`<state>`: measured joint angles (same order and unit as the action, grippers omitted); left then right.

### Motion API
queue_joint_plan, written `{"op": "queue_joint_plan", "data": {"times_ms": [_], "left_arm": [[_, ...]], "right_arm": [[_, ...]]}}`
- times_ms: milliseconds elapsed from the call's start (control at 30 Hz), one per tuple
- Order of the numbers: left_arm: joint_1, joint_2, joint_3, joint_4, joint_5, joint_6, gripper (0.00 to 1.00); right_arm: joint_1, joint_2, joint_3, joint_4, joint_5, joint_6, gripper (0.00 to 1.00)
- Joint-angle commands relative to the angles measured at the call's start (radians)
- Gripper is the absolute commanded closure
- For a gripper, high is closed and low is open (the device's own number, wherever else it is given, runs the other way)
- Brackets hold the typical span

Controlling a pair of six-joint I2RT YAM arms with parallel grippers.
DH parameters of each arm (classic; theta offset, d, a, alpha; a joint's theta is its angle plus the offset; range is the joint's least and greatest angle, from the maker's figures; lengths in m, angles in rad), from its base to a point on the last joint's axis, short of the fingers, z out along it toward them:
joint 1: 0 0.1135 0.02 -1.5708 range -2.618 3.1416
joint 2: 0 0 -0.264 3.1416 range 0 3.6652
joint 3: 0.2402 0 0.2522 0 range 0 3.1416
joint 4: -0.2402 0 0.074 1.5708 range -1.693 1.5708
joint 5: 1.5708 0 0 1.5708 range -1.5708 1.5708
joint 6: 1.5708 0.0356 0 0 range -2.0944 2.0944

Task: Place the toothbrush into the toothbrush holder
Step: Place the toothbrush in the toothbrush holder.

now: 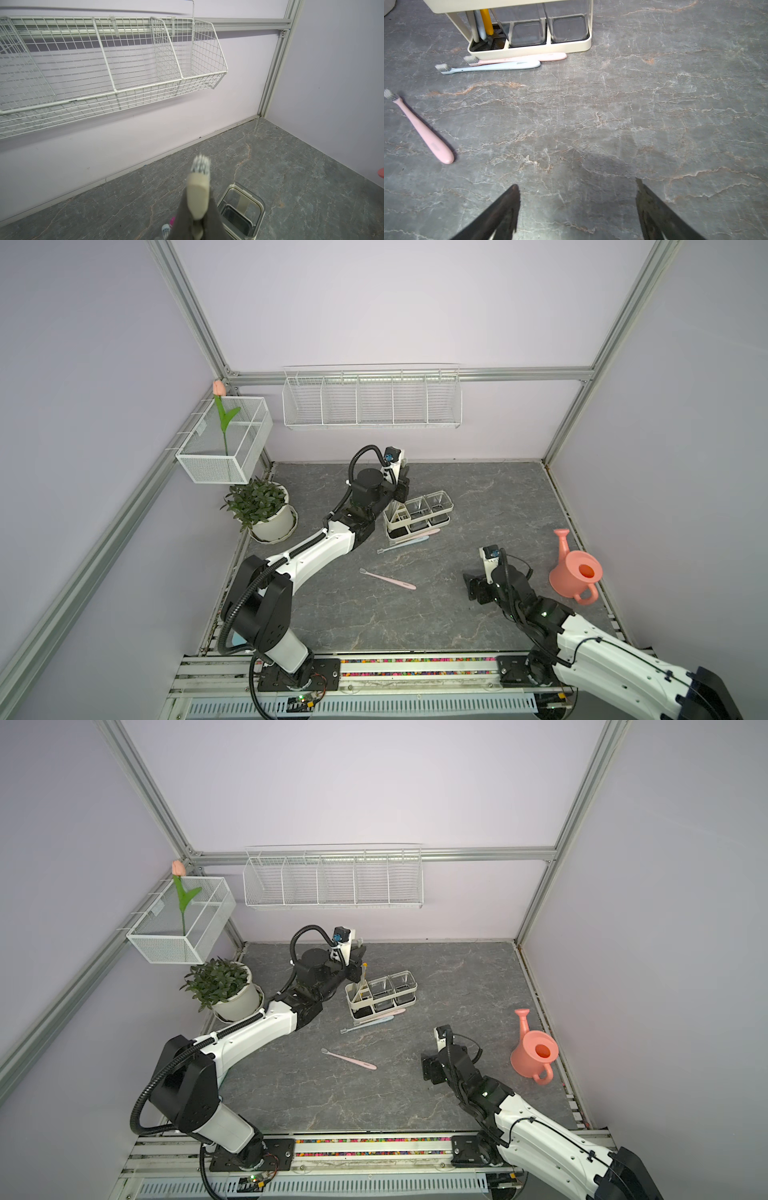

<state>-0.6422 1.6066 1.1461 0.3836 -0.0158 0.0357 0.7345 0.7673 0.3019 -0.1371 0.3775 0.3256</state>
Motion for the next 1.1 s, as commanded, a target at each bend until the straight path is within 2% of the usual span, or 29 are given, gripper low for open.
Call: {"op": "queue_joint_plan", "data": {"times_ms": [0,567,1067], "left_arm": [[-0.011,0.007,-0.046,0.113,0.035,0.022,1.00],[-0.028,0.072,-0.013,0.124,0.033,0.104,1.00],[-0.036,0.068,0.001,0.124,0.016,0.177,1.00]], "right_arm": [[-0.005,-0.003,0.011,0.019,-0.001,-0.005,0.11],[-0.005,-0.003,0.008,0.031,-0.045,-0.024,0.11],[-0.005,0.017,0.013,0.039,-0.060,-0.029,0.11]]}}
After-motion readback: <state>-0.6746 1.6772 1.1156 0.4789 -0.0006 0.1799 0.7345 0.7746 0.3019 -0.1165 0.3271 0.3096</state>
